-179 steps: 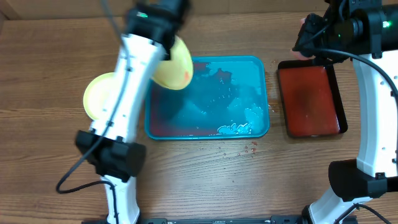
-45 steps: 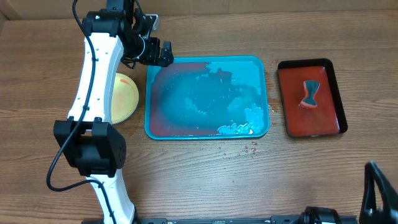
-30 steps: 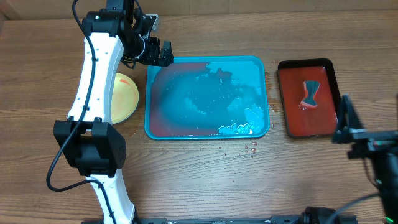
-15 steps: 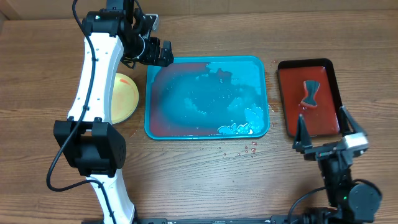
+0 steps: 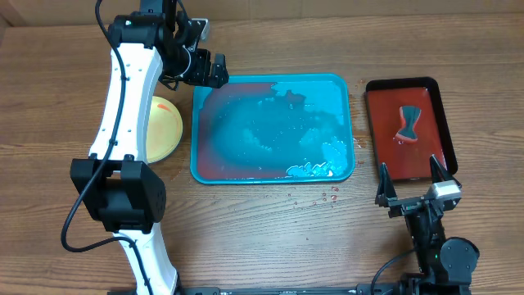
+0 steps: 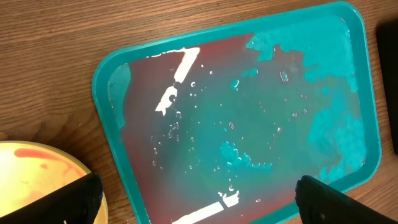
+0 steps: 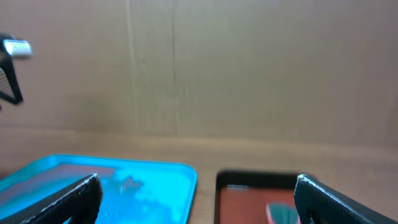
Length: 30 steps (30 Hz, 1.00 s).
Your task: Clean dirty plates on tray and stack at the side
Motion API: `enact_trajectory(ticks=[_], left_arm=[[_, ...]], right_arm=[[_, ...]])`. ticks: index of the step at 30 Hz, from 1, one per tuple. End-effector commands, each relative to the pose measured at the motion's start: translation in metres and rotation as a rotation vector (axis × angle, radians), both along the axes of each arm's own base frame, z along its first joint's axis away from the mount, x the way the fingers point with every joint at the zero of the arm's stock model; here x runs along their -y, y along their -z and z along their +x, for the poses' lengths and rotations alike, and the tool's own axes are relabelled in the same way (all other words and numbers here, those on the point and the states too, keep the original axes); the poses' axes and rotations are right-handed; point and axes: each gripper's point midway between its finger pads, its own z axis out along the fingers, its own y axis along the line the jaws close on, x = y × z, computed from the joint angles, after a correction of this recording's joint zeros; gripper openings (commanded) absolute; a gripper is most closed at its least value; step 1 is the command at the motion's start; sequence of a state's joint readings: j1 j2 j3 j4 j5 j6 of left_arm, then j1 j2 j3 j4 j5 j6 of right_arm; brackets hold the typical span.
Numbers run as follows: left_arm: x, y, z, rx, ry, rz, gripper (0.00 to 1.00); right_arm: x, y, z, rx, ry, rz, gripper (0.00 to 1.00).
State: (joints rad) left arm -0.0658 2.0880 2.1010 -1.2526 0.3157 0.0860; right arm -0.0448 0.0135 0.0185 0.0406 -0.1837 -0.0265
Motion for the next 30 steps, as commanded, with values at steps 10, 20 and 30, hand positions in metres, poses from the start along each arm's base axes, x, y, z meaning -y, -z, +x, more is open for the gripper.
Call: enact_trajectory(ticks=[10,20,30], left_arm=[[0.004,-0.015,0.0,0.046,0.031,-0.008,1.0],[0.004,-0.015,0.0,0.046,0.031,-0.008,1.0],[0.004,-0.015,0.0,0.046,0.031,-0.008,1.0]], right_arm=[[-0.006,0.028,0.0,-0.106,-0.03,0.007,1.0],[-0.006,0.028,0.0,-0.106,-0.029,0.006,1.0],[-0.006,0.028,0.0,-0.106,-0.029,0.006,1.0]])
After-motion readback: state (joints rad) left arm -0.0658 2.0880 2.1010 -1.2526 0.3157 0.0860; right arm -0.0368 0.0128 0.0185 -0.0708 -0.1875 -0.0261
